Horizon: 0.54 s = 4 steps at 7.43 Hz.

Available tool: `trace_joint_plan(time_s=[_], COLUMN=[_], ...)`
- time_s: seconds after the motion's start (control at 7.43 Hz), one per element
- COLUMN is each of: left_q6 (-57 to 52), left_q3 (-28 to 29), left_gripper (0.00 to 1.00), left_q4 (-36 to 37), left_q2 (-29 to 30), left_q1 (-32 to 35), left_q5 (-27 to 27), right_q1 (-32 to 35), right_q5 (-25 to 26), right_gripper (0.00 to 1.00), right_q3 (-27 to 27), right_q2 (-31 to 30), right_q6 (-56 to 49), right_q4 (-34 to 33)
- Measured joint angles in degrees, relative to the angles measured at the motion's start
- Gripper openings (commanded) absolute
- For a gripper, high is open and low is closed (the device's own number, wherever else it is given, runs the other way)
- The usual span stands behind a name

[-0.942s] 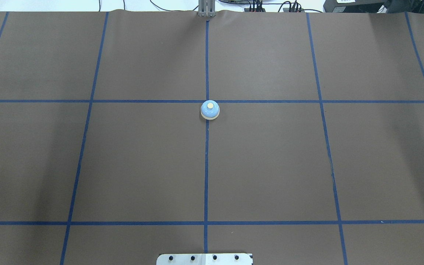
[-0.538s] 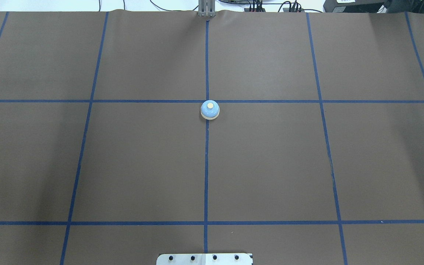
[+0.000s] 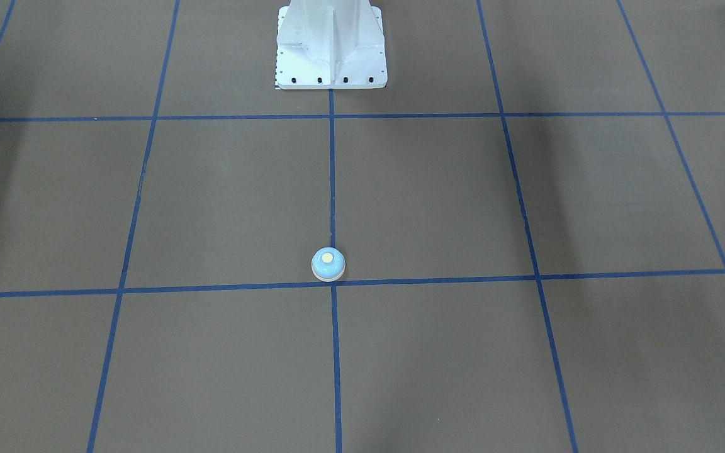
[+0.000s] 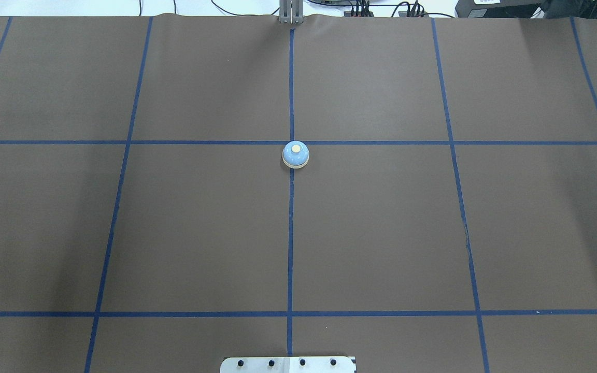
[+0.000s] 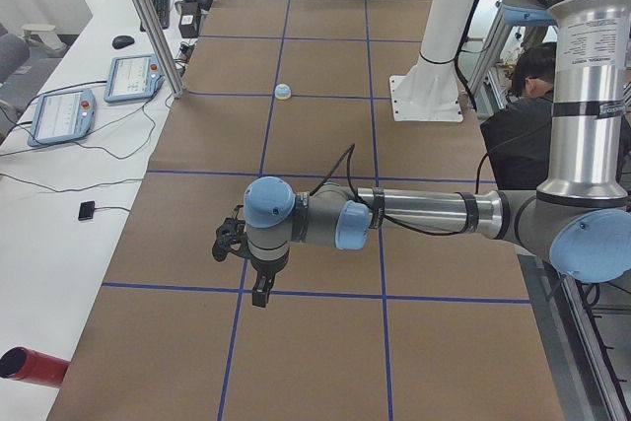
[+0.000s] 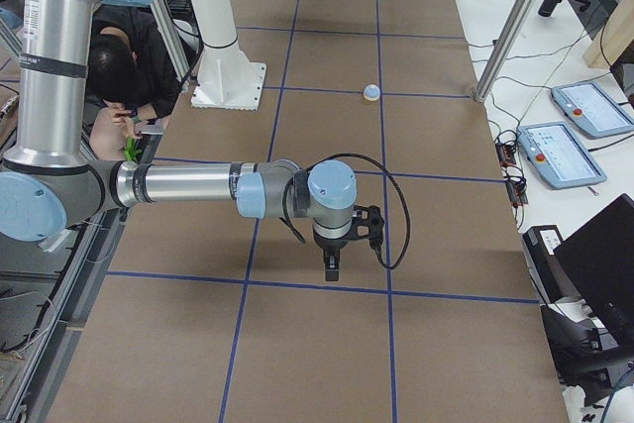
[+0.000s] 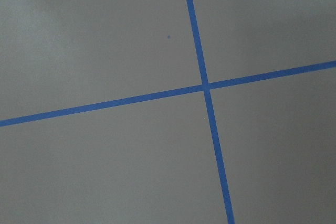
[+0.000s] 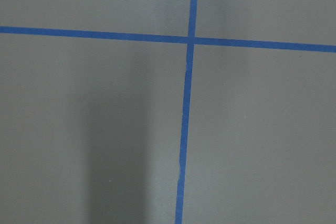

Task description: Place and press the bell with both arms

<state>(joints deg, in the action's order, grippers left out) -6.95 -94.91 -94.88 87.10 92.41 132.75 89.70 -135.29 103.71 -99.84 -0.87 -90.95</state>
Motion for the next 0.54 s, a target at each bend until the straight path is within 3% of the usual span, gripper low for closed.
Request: trace_joint_plan(time_s=[0.54], left_q6=[0.01], left_q3=[0.04], left_gripper=[1.0], left_q4=[-0.04], left_q2=[0.0], left_q1=[0.01], left_q5=[-0.04], right_q1=[0.0], right_q5=[0.0], right_gripper=[1.0], right_q3=[0.13], right_q2=[0.0], right_q6=[0.34], right_q4=[-0.07])
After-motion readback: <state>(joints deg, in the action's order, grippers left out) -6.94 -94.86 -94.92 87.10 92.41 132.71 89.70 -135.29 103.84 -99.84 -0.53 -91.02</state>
